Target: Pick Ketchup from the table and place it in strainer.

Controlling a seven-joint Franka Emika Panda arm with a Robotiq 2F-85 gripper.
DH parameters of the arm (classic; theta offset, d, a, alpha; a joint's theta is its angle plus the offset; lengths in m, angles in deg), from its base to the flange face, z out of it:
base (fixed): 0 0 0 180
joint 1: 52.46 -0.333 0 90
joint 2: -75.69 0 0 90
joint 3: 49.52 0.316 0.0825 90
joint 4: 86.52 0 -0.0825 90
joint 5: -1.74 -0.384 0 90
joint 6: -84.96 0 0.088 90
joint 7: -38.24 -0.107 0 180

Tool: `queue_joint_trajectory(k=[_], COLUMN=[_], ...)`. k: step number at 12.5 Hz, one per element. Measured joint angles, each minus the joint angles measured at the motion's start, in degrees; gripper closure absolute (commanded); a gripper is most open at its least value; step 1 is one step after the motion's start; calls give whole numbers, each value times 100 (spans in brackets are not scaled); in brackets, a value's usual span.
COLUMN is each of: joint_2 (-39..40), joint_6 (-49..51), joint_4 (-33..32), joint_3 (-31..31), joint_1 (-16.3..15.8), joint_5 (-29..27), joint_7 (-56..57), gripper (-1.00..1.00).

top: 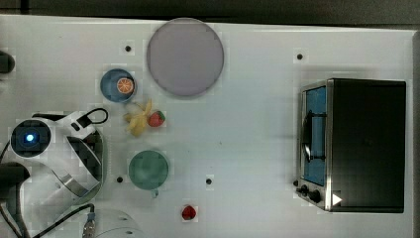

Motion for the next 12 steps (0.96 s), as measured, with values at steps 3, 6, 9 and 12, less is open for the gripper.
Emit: queue_joint_trajectory(k=[3, 6, 9, 12], joint_2=[-401, -1532, -2773, -3421], joint_6=[394, 1192, 2308, 3333], joint_4=[123, 179, 649, 1231], joint_3=[42, 76, -123, -909], joint_1=[63, 300, 768, 1000], joint_5=[-22, -24, -79, -391], joint_7=[-507, -649, -741, -773], gripper=[-100, -100, -100, -100])
